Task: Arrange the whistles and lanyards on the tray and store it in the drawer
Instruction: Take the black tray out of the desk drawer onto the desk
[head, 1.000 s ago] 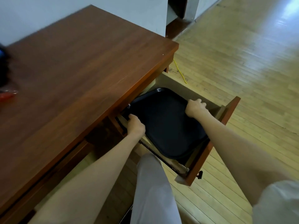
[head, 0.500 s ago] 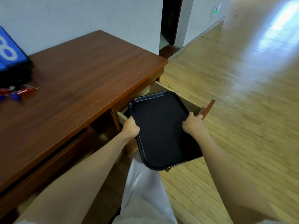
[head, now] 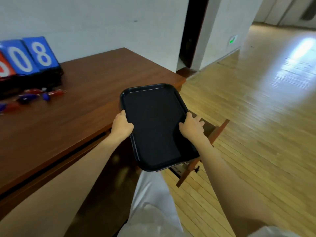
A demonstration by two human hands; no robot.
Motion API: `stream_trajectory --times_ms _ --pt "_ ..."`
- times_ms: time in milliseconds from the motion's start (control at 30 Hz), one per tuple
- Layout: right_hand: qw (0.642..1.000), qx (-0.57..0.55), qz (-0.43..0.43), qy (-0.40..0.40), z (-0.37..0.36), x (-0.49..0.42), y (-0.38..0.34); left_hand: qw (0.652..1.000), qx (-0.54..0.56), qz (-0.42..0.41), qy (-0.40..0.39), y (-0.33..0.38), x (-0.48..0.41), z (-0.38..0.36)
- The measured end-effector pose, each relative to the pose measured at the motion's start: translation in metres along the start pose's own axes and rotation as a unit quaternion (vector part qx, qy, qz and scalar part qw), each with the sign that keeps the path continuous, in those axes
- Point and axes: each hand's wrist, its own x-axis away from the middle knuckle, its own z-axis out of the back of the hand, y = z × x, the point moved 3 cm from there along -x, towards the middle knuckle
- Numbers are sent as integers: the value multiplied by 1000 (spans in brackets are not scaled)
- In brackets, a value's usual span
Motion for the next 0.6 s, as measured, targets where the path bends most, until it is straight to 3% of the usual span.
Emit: stream_trajectory --times_ms 367,600 --pt "973 -2 199 -114 -91 25 -173 970 24 154 188 -121 55 136" --pt "941 18 308 -137 -134 68 -252 945 45 216 242 -186 105 177"
